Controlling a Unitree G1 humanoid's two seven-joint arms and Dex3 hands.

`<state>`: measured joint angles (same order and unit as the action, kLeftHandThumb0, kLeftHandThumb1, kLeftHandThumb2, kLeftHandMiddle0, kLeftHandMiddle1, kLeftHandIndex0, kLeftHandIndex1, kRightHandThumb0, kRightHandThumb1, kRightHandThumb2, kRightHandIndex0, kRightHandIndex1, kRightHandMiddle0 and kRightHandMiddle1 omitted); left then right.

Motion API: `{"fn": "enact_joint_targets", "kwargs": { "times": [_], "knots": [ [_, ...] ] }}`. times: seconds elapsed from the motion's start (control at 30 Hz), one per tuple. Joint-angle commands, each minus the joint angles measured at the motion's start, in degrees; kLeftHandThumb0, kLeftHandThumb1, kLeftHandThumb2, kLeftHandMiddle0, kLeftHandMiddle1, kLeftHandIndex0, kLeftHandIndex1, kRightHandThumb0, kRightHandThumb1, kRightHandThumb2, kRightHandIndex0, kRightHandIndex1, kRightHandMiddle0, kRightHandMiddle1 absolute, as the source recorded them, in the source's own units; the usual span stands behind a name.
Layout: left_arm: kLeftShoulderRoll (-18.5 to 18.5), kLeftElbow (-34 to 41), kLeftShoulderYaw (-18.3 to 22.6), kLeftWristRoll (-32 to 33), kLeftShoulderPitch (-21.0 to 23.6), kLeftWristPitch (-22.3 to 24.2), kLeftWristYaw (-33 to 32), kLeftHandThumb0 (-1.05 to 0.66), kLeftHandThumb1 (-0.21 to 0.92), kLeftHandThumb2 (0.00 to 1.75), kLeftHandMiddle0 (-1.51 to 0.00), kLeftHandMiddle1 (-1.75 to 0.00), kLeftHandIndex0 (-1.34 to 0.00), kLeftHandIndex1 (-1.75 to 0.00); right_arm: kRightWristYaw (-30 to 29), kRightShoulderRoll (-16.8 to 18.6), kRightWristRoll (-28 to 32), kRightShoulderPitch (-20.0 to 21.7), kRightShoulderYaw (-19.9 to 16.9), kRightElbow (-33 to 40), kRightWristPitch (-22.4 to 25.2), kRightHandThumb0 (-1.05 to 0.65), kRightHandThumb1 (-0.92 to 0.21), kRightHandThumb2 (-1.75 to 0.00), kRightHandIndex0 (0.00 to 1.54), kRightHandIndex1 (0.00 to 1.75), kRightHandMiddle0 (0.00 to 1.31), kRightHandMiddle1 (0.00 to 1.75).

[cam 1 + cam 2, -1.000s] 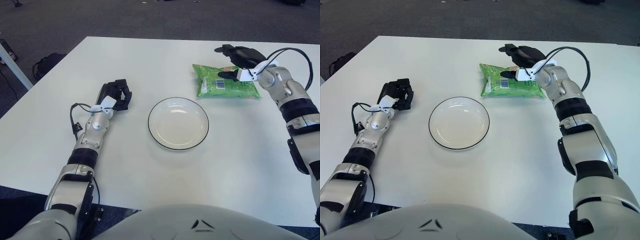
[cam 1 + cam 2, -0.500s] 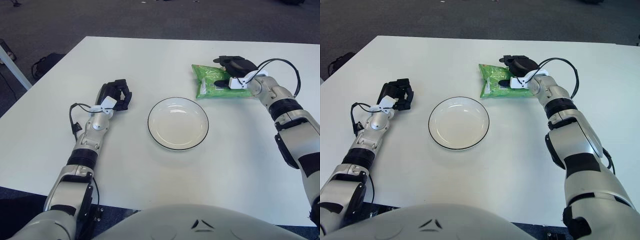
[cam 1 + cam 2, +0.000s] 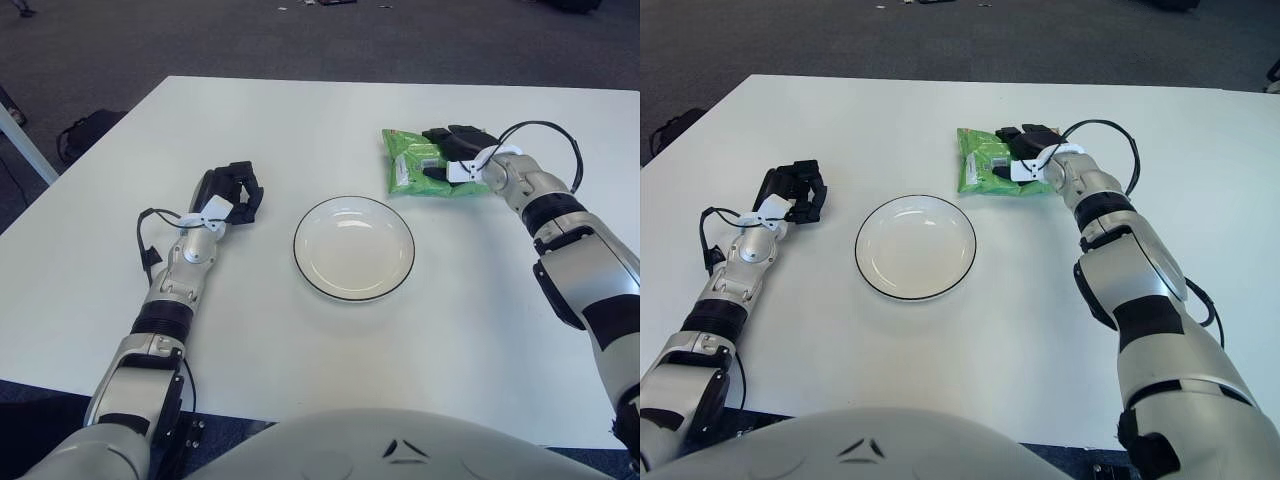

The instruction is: Put the snack into the plate.

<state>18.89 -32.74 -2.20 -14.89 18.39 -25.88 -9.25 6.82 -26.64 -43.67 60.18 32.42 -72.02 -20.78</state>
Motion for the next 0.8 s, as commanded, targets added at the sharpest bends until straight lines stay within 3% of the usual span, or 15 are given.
{"fn": "enact_joint_targets", "kwargs": {
  "times": [0.0, 0.2, 0.37, 0.5, 0.53, 0.57, 0.6, 0.7, 0.77],
  "knots": [
    [-1.58, -3.54, -0.91, 0.07, -6.86, 1.15, 0.84, -0.49, 0.58, 1.04, -1.36, -1.75, -1.07, -1.75, 8.8, 1.37, -0.78, -3.99, 2.43, -2.48, 0.1, -1.05, -0.92, -1.01, 0.0, 0.0, 0.0, 0.01],
    [-1.63, -3.3, -0.87, 0.52, -6.95, 1.19, 1.24, -0.49, 0.59, 1.03, -1.35, -1.75, -1.06, -1.75, 11.14, 1.24, -1.49, -3.63, 3.62, -2.2, 0.61, -1.05, -0.92, -1.05, 0.0, 0.0, 0.0, 0.0],
    [-1.88, -2.87, -0.71, 1.06, -7.04, 1.42, 1.74, -0.49, 0.59, 1.03, -1.35, -1.75, -1.06, -1.75, 7.36, 1.11, -2.42, -3.66, 4.74, -2.33, 4.13, -1.05, -0.92, -1.0, 0.0, 0.0, 0.01, 0.0],
    [-2.12, -2.61, -0.67, 1.17, -7.1, 1.77, 1.77, -0.49, 0.6, 1.02, -1.35, -1.75, -1.06, -1.75, 2.81, 1.17, -2.22, -4.12, 4.92, -2.03, 6.33, -0.94, -0.92, -0.79, 0.09, 0.08, 0.0, 0.36],
    [-2.18, -2.57, -0.66, 1.17, -7.09, 1.89, 1.75, -0.49, 0.6, 1.02, -1.35, -1.75, -1.06, -1.75, 1.26, 1.21, -2.32, -4.31, 5.0, -1.93, 6.87, -0.88, -0.92, -0.71, 0.06, 0.42, 0.0, 0.68],
    [-2.25, -2.48, -0.63, 1.22, -7.09, 2.1, 1.78, -0.49, 0.6, 1.02, -1.35, -1.75, -1.06, -1.75, -1.56, 1.29, -2.73, -4.57, 5.24, -1.77, 7.91, -0.86, -0.92, -0.68, 0.04, 0.54, 0.0, 0.81],
    [-2.33, -2.41, -0.62, 1.21, -7.09, 2.25, 1.73, -0.49, 0.6, 1.02, -1.35, -1.75, -1.06, -1.75, -4.92, 1.41, -3.15, -4.88, 5.42, -1.7, 9.32, -0.69, -0.86, -0.7, 0.03, 0.92, 0.1, 1.14],
    [-2.45, -2.26, -0.61, 1.11, -7.13, 2.44, 1.62, -0.49, 0.6, 1.02, -1.35, -1.75, -1.05, -1.75, -9.87, 1.66, -3.46, -5.3, 5.82, -1.82, 11.45, -0.49, -0.67, -0.88, 0.03, 1.47, 0.3, 1.55],
    [-2.46, -2.2, -0.71, 0.77, -7.09, 2.53, 1.39, -0.49, 0.6, 1.02, -1.35, -1.75, -1.05, -1.75, -12.79, 1.97, -2.81, -5.58, 5.24, -1.82, 12.56, -0.25, -0.59, -0.99, 0.14, 1.61, 0.38, 1.64]
  ]
}}
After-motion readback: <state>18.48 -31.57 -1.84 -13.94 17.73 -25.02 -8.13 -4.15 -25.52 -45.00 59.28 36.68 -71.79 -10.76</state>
